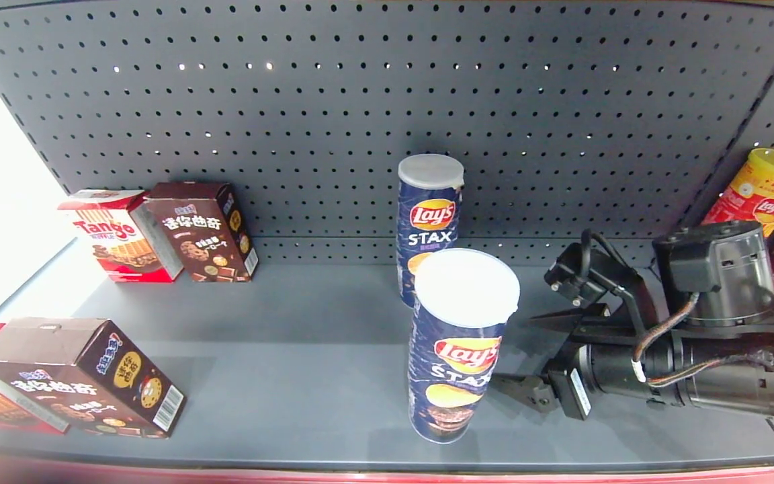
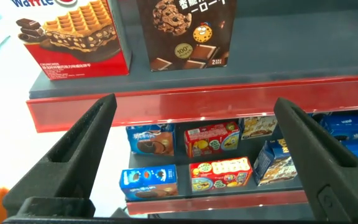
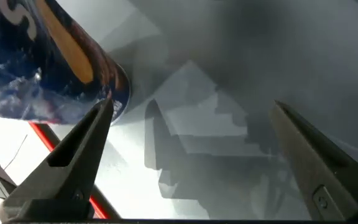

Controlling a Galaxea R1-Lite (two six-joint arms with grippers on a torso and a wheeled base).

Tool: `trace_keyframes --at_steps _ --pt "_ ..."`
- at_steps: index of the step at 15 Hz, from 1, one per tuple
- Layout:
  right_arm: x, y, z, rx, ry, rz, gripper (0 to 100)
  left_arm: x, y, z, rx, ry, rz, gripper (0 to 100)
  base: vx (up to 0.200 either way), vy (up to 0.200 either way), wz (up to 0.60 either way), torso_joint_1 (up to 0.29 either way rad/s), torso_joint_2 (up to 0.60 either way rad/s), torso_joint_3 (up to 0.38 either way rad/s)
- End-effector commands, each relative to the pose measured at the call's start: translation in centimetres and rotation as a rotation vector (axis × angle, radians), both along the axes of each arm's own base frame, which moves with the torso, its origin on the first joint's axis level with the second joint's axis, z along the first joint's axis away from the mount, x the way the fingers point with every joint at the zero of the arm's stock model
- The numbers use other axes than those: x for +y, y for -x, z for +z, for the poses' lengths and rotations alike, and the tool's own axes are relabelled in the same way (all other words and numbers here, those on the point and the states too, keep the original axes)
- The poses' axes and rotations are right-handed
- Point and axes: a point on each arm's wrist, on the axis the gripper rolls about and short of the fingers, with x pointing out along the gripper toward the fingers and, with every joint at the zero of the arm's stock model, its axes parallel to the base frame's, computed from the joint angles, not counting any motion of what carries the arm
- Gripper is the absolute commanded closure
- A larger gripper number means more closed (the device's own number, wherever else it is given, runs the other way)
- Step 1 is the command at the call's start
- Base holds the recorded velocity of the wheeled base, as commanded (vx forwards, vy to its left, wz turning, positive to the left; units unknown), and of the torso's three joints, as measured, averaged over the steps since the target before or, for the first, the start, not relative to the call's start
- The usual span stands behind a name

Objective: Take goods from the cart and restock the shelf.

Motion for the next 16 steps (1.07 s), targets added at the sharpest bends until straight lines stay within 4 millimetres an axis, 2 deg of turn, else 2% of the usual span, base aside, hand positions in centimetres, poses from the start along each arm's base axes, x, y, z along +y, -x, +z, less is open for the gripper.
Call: trace_keyframes --at_steps 1,6,12,16 --pt "0.3 -0.1 0.0 0.0 0.0 0.008 0 0.0 0.0 0.0 0.002 0.0 0.0 0 0.0 0.0 0.0 0.0 0.0 0.0" --pt "0.8 0.0 -0.1 0.003 0.004 0.023 0 0.0 0.0 0.0 0.002 0.0 0.0 0 0.0 0.0 0.0 0.0 0.0 0.0" --pt "0.1 0.7 0.2 -0.007 -0.004 0.021 0 0.0 0.0 0.0 0.003 0.011 0.001 0 0.0 0.0 0.0 0.0 0.0 0.0" --pt "0.8 1.0 0.2 -0.007 -0.005 0.052 0 0.0 0.0 0.0 0.003 0.011 0.001 0 0.0 0.0 0.0 0.0 0.0 0.0"
